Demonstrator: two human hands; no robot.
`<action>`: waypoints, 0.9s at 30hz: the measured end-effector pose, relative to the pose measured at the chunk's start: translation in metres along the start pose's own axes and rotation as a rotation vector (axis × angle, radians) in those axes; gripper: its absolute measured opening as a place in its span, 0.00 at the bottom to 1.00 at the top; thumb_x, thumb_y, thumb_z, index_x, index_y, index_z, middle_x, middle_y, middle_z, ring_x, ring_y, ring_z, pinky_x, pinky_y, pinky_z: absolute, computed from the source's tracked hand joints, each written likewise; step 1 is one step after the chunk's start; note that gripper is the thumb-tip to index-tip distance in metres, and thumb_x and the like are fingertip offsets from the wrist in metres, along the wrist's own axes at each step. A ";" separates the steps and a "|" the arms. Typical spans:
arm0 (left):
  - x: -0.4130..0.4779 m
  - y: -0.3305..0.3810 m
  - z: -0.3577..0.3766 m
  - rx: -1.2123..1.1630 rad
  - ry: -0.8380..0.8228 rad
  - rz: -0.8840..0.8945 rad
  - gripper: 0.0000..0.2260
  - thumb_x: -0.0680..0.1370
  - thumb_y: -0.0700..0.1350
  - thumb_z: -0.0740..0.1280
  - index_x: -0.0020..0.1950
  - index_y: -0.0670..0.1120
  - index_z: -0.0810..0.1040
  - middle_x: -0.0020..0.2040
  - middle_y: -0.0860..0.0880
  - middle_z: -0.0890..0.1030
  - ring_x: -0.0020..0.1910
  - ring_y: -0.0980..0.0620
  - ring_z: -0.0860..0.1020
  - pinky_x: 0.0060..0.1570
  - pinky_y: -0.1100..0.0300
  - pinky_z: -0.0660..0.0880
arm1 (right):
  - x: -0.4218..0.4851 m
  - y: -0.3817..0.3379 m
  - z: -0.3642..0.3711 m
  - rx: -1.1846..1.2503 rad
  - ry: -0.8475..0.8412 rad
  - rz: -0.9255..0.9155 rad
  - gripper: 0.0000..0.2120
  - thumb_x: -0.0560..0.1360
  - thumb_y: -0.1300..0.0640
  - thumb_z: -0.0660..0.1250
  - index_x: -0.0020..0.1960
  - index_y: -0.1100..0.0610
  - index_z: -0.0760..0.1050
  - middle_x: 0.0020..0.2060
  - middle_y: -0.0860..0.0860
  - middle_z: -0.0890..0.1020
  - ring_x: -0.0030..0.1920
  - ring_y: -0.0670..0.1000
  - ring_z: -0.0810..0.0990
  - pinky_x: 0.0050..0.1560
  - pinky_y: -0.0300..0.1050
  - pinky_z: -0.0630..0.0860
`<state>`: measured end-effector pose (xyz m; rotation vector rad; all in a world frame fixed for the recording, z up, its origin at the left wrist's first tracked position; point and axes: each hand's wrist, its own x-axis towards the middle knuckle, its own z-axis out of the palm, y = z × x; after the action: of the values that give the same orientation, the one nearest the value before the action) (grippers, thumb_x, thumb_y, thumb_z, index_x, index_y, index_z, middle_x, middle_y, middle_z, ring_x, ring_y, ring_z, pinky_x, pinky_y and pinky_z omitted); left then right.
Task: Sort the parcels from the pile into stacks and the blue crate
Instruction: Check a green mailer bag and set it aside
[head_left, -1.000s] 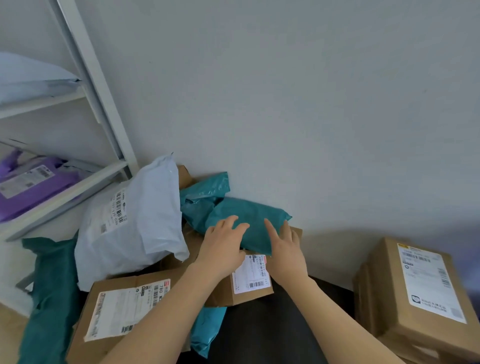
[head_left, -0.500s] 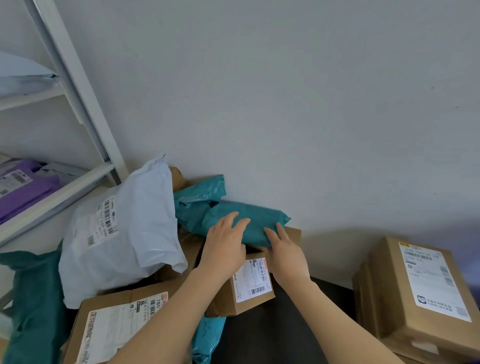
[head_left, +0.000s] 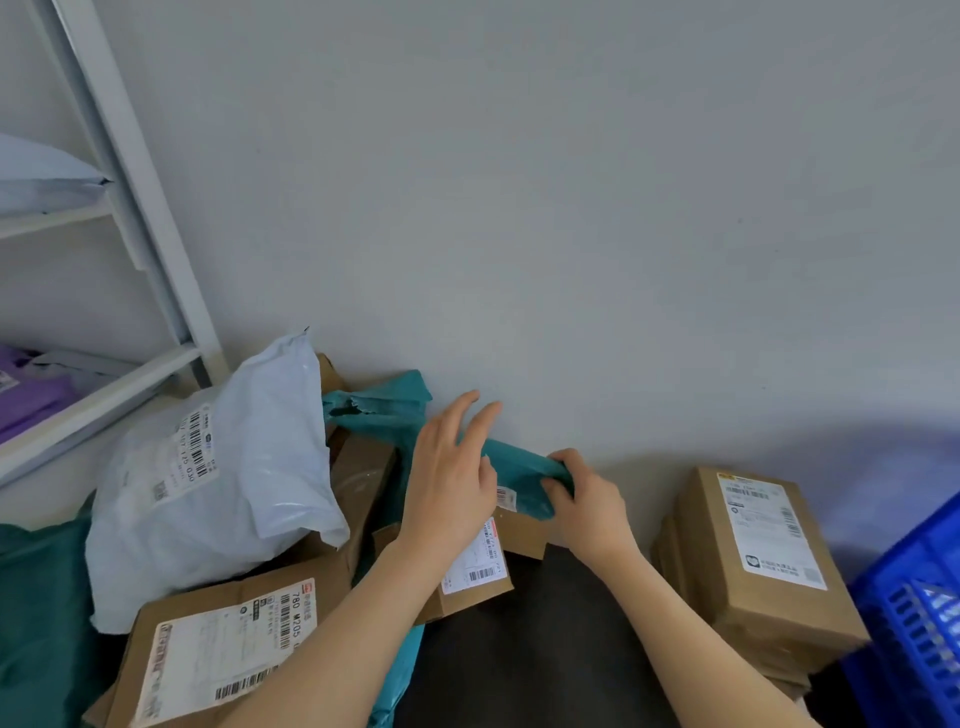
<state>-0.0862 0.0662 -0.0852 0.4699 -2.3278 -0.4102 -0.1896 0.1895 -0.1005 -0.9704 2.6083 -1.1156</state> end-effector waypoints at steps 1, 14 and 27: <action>-0.002 0.005 -0.002 -0.019 0.020 0.010 0.25 0.72 0.33 0.69 0.69 0.44 0.71 0.70 0.43 0.69 0.67 0.43 0.70 0.64 0.54 0.65 | -0.004 0.000 -0.006 0.008 0.016 0.004 0.08 0.82 0.57 0.58 0.60 0.53 0.69 0.51 0.50 0.79 0.44 0.47 0.76 0.33 0.30 0.70; -0.013 0.033 -0.012 -0.242 0.061 -0.055 0.26 0.74 0.34 0.68 0.71 0.47 0.68 0.70 0.47 0.68 0.69 0.49 0.67 0.67 0.55 0.68 | -0.028 0.007 -0.061 0.571 0.224 0.255 0.03 0.81 0.58 0.61 0.54 0.56 0.71 0.51 0.54 0.79 0.51 0.54 0.80 0.47 0.51 0.82; -0.008 0.049 -0.005 -1.380 -0.407 -0.949 0.33 0.64 0.55 0.74 0.67 0.46 0.73 0.61 0.46 0.80 0.60 0.46 0.77 0.58 0.48 0.76 | -0.055 -0.001 -0.083 1.172 0.004 0.455 0.06 0.81 0.57 0.60 0.54 0.57 0.74 0.47 0.57 0.83 0.38 0.54 0.85 0.39 0.46 0.83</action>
<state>-0.0874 0.1118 -0.0659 0.7317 -1.4024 -2.4428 -0.1764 0.2727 -0.0466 -0.0969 1.4966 -2.0082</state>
